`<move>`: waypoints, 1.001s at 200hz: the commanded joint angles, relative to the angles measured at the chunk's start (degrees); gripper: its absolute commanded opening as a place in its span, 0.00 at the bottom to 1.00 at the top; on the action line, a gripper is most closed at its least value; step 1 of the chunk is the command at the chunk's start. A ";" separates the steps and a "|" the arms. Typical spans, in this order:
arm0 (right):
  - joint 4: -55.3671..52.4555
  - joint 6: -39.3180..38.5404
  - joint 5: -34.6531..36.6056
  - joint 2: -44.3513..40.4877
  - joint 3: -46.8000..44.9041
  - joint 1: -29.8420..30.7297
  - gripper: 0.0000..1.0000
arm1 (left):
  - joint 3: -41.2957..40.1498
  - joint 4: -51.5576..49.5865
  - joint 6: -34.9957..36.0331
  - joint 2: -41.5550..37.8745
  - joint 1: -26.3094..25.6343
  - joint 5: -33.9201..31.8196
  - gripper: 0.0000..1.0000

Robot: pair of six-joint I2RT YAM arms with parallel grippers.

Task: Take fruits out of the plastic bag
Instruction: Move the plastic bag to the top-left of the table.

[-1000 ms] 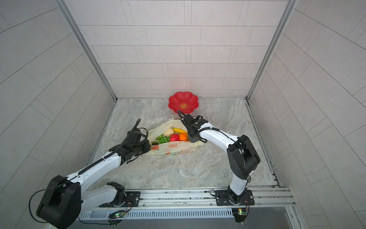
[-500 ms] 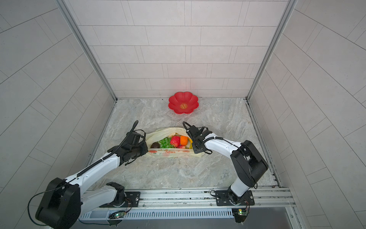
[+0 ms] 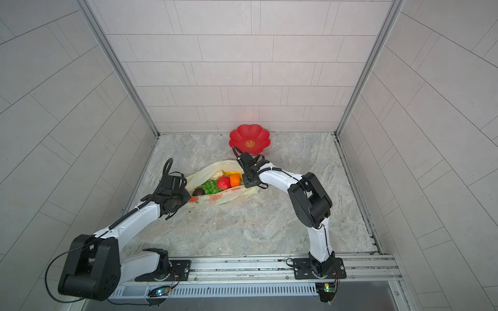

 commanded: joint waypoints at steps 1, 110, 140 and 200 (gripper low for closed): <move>-0.37 -1.21 -2.00 6.10 8.73 0.72 0.07 | 4.78 4.26 -3.08 3.80 1.25 -3.38 0.00; -11.74 -5.12 -6.58 26.71 46.60 3.87 0.10 | -2.67 4.63 -2.64 -3.43 2.32 -0.99 0.02; -13.26 -5.83 -6.30 26.43 48.52 3.81 0.31 | -4.51 4.78 -0.75 -4.38 2.27 2.56 0.03; -17.59 -6.59 -5.15 16.85 45.51 4.05 0.77 | -5.92 7.38 2.55 -5.85 2.29 4.33 0.04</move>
